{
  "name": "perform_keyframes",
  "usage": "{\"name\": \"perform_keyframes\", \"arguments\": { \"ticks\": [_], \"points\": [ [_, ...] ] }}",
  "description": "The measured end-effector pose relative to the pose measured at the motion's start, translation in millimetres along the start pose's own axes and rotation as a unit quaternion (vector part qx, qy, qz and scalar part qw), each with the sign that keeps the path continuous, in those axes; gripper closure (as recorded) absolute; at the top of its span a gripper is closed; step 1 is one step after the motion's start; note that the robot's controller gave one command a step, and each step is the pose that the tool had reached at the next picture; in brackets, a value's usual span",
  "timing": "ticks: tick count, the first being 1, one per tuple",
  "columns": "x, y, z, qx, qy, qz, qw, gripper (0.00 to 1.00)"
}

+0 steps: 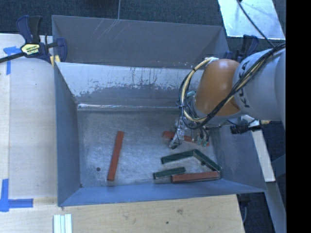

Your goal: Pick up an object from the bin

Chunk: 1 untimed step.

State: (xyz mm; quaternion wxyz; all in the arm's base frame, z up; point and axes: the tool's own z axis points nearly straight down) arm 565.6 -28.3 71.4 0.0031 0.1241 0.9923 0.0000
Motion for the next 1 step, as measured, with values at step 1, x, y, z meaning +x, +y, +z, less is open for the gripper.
{"name": "perform_keyframes", "arguments": {
  "ticks": [1],
  "points": [
    [26.1,9.7,-134.6,-0.001,-0.0025,0.003,1.0000,1.00]
  ]
}}
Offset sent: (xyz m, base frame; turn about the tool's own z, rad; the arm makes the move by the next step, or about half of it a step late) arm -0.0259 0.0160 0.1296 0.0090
